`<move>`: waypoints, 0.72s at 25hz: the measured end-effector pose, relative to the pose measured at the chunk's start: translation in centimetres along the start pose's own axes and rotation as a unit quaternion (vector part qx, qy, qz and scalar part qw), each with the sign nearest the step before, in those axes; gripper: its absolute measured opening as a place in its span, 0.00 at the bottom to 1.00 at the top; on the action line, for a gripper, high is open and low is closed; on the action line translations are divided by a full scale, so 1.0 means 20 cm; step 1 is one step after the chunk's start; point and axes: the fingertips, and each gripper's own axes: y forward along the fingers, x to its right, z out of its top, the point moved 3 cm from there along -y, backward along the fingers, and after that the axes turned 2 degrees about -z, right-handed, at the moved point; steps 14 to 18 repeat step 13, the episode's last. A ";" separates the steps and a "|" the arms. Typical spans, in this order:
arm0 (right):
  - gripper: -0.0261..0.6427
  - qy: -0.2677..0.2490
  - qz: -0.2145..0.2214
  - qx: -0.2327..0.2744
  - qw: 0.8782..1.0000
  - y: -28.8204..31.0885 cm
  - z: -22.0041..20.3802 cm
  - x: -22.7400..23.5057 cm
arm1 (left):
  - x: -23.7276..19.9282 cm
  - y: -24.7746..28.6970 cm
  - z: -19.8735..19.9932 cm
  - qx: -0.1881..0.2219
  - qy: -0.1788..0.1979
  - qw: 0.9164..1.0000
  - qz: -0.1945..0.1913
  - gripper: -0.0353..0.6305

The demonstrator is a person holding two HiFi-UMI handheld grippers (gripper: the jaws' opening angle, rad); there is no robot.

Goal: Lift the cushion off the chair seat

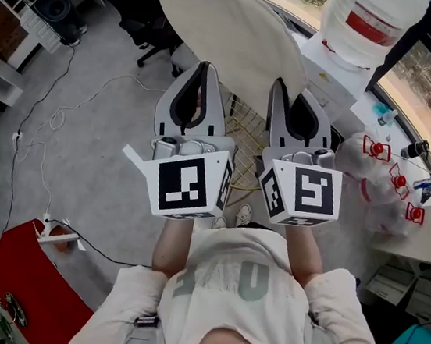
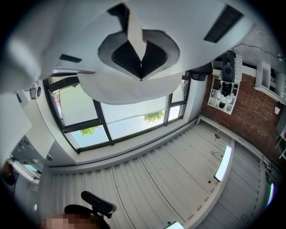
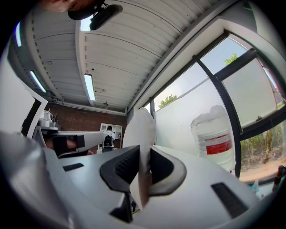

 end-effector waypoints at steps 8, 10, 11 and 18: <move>0.11 -0.007 -0.007 0.001 1.000 0.00 0.01 0.04 | 0.03 0.01 0.00 0.001 -0.001 1.000 -0.004 0.07; 0.11 -0.008 -0.007 0.001 1.000 -0.01 0.01 0.03 | 0.04 0.01 -0.01 0.000 0.001 1.000 -0.005 0.07; 0.11 -0.008 -0.006 0.002 1.000 -0.01 0.01 0.03 | 0.04 0.01 -0.01 0.000 0.001 1.000 -0.004 0.07; 0.11 -0.008 -0.006 0.002 1.000 -0.01 0.00 0.03 | 0.04 0.01 -0.01 -0.001 0.001 1.000 -0.004 0.07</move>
